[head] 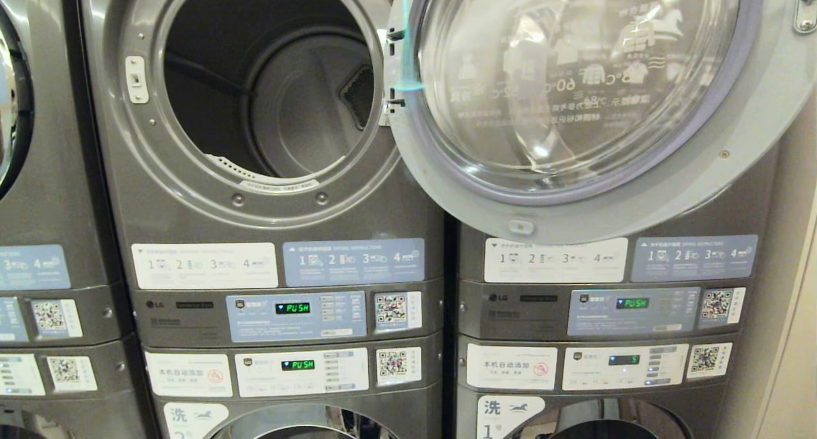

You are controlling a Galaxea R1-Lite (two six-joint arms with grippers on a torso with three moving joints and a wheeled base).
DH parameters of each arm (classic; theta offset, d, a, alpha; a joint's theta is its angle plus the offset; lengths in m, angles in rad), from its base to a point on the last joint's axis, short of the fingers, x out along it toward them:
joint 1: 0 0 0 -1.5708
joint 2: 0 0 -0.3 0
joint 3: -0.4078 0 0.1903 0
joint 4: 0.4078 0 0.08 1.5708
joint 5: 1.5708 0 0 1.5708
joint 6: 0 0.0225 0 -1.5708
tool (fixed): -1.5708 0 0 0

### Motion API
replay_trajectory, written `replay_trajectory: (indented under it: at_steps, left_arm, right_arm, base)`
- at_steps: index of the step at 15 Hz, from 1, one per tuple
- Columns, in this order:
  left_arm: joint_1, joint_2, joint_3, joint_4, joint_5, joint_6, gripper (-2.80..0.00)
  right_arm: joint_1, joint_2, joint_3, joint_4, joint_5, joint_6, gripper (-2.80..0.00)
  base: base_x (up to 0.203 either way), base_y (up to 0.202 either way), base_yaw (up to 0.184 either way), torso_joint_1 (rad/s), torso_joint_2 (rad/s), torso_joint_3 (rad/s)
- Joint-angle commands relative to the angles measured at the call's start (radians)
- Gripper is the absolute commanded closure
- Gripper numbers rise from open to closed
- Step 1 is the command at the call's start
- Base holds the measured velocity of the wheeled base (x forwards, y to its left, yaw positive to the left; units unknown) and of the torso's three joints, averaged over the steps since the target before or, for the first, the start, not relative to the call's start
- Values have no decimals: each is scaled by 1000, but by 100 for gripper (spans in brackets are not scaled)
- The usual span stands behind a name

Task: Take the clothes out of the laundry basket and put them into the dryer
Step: Take the clothes out of the basket

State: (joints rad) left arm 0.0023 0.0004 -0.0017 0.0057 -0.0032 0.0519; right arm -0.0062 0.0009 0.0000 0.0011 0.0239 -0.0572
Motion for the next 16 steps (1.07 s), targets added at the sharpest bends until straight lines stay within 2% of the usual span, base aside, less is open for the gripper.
replay_trajectory:
  at_steps: [1,9,16]
  left_arm:
    - [1,0,0,0,0,0,0]
    - [1,0,0,0,0,0,0]
    - [1,0,0,0,0,2,0]
  right_arm:
    - [0,1,0,0,1,-1,-280]
    - [0,1,0,0,2,-3,-280]
    - [0,1,0,2,21,-61,-280]
  base:
    - [0,0,0,-104,251,133]
    - [0,0,0,-130,298,164]
    - [0,0,0,-136,323,185]
